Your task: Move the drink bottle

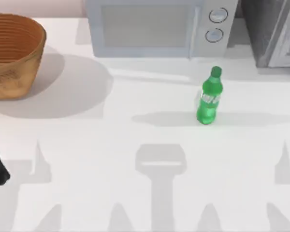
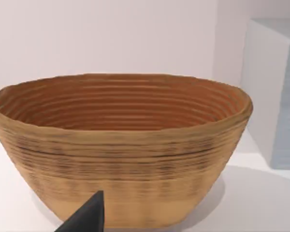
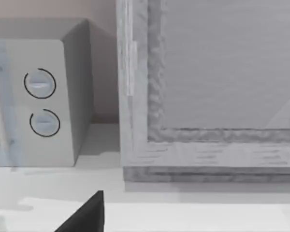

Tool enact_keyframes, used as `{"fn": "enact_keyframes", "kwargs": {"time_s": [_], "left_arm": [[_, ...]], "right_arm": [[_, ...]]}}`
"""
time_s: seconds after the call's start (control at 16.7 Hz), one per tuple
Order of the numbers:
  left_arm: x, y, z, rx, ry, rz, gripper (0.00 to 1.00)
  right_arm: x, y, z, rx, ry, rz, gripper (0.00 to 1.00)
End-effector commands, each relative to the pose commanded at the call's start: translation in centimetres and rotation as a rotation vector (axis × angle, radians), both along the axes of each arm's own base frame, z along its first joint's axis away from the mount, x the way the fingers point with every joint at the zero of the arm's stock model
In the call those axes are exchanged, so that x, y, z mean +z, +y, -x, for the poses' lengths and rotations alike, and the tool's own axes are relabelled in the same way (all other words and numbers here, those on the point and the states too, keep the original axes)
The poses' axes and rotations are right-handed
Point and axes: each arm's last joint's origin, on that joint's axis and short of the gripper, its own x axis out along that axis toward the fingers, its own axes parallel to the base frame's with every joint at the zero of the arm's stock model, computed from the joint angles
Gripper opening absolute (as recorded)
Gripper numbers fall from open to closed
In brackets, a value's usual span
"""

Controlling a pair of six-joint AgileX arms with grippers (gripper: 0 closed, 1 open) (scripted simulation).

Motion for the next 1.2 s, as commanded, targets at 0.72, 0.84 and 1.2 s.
{"fn": "enact_keyframes", "kwargs": {"time_s": [0.72,0.84,1.2], "left_arm": [[0.0,0.0,0.0,0.000,0.000,0.000,1.00],[0.0,0.0,0.0,0.000,0.000,0.000,1.00],[0.0,0.0,0.0,0.000,0.000,0.000,1.00]], "right_arm": [[3.2,1.0,-4.1,0.210,-0.038,0.018,1.00],[3.2,1.5,-6.1,0.286,-0.026,0.025,1.00],[-0.7,3.2,-12.5,0.526,0.038,0.037,1.00]]}}
